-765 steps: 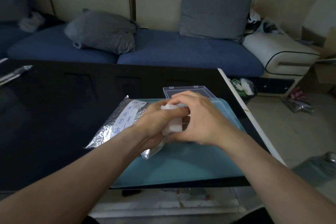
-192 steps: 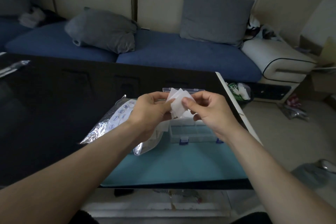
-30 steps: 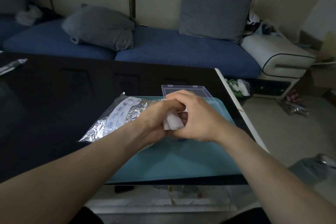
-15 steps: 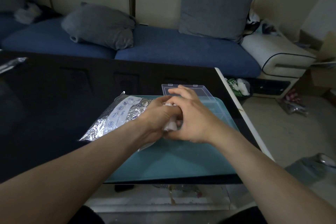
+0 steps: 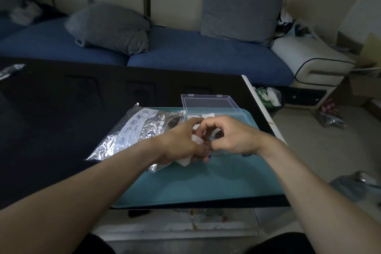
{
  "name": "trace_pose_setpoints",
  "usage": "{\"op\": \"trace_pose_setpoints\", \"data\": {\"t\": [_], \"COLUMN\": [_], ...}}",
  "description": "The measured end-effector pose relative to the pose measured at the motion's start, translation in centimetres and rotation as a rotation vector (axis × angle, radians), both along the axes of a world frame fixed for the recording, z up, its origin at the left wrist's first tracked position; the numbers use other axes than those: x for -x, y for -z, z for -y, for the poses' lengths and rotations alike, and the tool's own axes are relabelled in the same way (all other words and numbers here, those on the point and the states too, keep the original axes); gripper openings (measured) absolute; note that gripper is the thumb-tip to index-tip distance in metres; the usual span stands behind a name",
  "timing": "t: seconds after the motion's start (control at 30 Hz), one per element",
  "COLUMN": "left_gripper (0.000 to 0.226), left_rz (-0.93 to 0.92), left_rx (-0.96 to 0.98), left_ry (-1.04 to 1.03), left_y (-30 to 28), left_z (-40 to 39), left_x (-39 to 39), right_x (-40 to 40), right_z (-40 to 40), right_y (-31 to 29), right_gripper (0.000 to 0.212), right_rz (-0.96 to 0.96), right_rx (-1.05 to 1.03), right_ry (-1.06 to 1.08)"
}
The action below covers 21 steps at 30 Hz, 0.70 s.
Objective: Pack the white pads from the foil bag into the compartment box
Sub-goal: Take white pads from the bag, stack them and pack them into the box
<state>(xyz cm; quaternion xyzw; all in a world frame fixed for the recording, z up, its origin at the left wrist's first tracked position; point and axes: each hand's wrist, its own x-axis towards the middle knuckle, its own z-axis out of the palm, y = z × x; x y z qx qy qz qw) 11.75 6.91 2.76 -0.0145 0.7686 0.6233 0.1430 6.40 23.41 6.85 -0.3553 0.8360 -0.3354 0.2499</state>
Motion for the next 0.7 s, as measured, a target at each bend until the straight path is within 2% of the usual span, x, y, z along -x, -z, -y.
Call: {"op": "trace_pose_setpoints", "data": {"t": [0.17,0.27,0.33,0.4,0.47,0.57,0.63,0.7], "left_gripper": [0.069,0.069,0.076,0.070,0.058,0.050,0.051,0.055], "left_rz": [-0.070,-0.066,-0.114,-0.204,-0.349,-0.541,-0.521,-0.485], "left_rx": [0.110,0.075,0.143,0.233,0.406,0.742,0.971,1.148], "left_ry": [0.078,0.039,0.019,-0.012,-0.024,0.044,0.109,0.165], "left_y": [0.4,0.8,1.0,1.4,1.4,1.7,2.2,2.8], "left_z": [-0.5,-0.4,-0.4,-0.6,-0.9,-1.4,-2.1,-2.6], "left_x": [0.0,0.4,0.9,1.3,1.6,2.1,2.3,2.4], "right_x": [1.5,1.9,2.7,4.2,6.0,8.4,9.1,9.5], "right_z": [-0.6,-1.1,-1.6,-2.4,-3.3,-3.7,-3.2,-2.6], "right_y": [1.6,1.7,1.8,2.3,3.3,5.6,6.6,7.2], "right_gripper": [0.012,0.016,0.023,0.026,0.029,0.027,0.023,0.024], "right_rz": [0.115,0.145,0.139,0.050,-0.099,-0.298,-0.382,-0.382], "right_rx": [0.143,0.202,0.338,0.492,0.542,0.491,0.398,0.319], "right_ry": [-0.070,-0.058,0.113,0.401,0.643,0.815,0.826,0.812]}}
